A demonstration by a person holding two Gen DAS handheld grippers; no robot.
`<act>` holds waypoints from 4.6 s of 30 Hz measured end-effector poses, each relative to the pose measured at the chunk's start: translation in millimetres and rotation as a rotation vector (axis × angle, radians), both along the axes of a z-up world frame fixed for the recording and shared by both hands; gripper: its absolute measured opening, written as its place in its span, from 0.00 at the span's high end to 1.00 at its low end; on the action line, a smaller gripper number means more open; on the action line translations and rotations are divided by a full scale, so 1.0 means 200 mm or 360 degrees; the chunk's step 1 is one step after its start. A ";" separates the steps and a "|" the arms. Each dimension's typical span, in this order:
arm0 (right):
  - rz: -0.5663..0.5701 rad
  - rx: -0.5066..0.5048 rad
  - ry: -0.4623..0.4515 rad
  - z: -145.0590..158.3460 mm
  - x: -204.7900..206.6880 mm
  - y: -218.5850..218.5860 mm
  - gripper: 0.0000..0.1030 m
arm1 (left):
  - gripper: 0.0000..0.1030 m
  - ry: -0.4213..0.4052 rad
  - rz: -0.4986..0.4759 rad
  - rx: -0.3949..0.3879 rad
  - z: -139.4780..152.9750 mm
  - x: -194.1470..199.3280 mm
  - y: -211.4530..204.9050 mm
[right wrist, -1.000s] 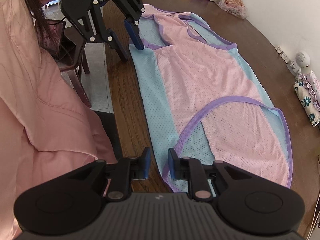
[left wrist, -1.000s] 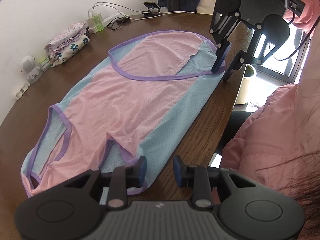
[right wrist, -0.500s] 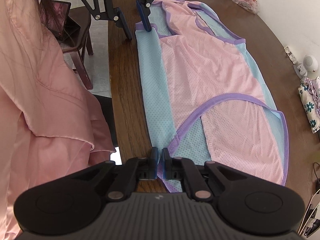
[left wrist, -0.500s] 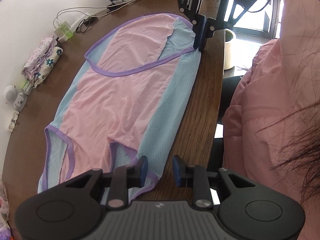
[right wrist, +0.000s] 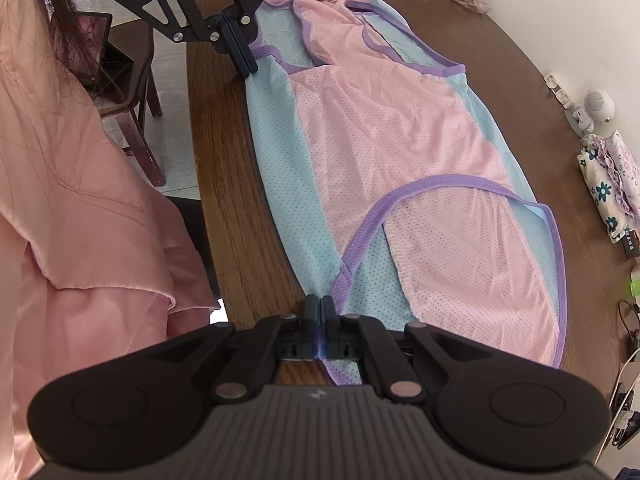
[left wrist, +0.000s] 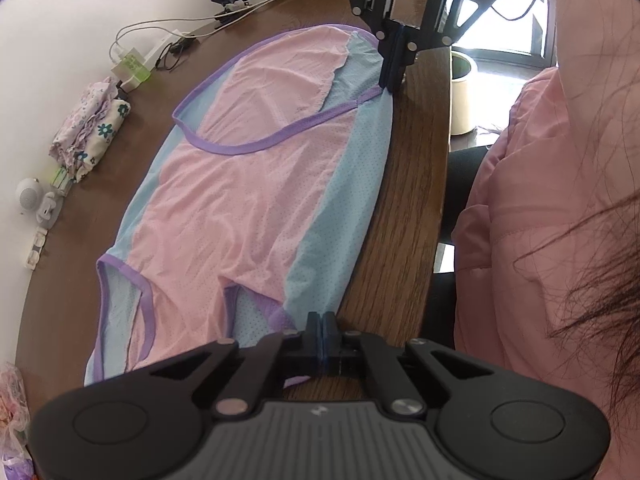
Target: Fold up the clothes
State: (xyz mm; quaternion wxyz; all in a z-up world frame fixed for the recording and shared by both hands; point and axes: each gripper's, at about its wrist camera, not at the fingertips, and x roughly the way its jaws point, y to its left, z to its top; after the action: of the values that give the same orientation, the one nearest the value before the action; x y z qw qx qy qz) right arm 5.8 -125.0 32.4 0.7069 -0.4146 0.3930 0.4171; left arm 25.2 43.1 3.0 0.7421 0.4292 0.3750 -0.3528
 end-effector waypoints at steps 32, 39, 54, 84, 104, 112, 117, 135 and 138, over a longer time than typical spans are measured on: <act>-0.0185 0.0060 -0.0265 0.04 0.43 0.02 0.99 | 0.76 0.0072 0.0360 -0.0437 0.22 0.47 0.19; -0.0178 0.0065 -0.0269 0.06 0.41 0.01 0.99 | 0.69 0.0294 0.0302 -0.0515 0.17 0.51 0.24; -0.0156 0.0003 -0.0317 0.06 0.53 0.03 0.99 | 0.97 0.0032 0.0349 -0.0298 0.17 0.61 0.17; -0.0752 0.0773 0.0103 0.15 0.80 -0.40 0.76 | 0.82 0.0003 0.0461 -0.0401 0.08 0.56 0.04; -0.1031 0.0756 0.0382 -0.05 0.48 -0.77 0.96 | 0.82 0.0034 0.0479 -0.0427 0.02 0.57 0.01; -0.0932 0.0554 0.0347 -0.02 0.44 -0.76 0.97 | 0.81 0.0043 0.0484 -0.0410 0.01 0.58 0.02; -0.0933 0.0658 0.0306 0.02 0.44 -0.80 0.88 | 0.74 0.0008 0.0543 -0.0483 0.07 0.54 0.08; -0.0484 0.0814 0.0141 0.01 0.58 0.10 0.57 | 0.54 -0.0270 0.1152 -0.0439 0.10 -0.05 0.60; -0.0476 0.0761 0.0151 -0.04 0.63 0.22 0.57 | 0.56 -0.0306 0.1095 -0.0421 0.08 -0.05 0.60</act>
State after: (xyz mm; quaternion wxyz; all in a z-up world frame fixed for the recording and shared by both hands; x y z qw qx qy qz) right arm 132.3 -81.0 24.4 0.8190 -0.1537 0.3730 0.4080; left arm 14.2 162.9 18.9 0.8979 0.2099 0.3772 -0.0864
